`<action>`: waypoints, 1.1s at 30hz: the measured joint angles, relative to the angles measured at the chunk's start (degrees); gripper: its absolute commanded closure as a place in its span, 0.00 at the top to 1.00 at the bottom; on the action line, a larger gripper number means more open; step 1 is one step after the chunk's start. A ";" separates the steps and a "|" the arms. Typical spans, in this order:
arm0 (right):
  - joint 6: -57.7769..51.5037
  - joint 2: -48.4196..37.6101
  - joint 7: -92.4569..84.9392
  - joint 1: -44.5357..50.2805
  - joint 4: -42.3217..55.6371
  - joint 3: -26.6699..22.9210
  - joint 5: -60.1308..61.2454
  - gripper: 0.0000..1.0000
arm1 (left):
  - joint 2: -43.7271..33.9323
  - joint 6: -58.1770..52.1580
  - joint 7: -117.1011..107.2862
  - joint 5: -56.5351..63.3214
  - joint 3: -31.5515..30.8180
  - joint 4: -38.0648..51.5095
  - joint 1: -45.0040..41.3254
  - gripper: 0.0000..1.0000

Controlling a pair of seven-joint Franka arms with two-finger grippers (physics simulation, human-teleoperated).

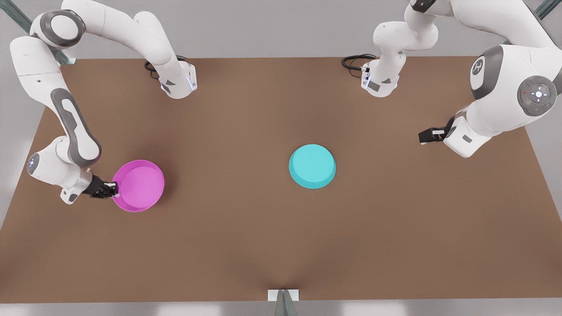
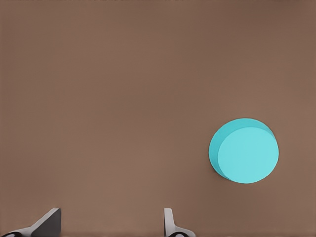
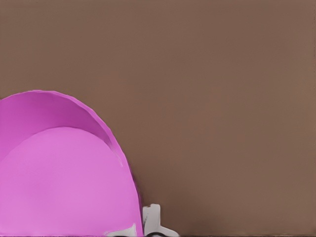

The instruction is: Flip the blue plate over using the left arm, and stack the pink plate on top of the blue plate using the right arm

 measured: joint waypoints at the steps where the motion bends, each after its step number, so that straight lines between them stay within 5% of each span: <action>1: -0.16 -0.36 2.27 -0.06 -0.10 0.55 -1.53 0.21 | 0.00 0.00 -0.05 0.00 0.07 0.00 -0.04 1.00; 15: -1.37 -0.95 14.41 0.08 -0.01 2.89 -4.88 0.21 | 0.00 0.05 -0.05 0.05 0.03 0.00 0.01 1.00; 25: -1.34 0.40 26.26 -1.42 -1.68 9.28 -5.90 0.21 | 0.00 0.74 -0.06 0.05 0.00 0.00 0.32 1.00; 33: 13.91 -0.25 39.14 13.62 -4.01 10.08 -2.53 0.21 | 0.00 0.66 -0.03 0.00 0.00 -0.09 0.78 1.00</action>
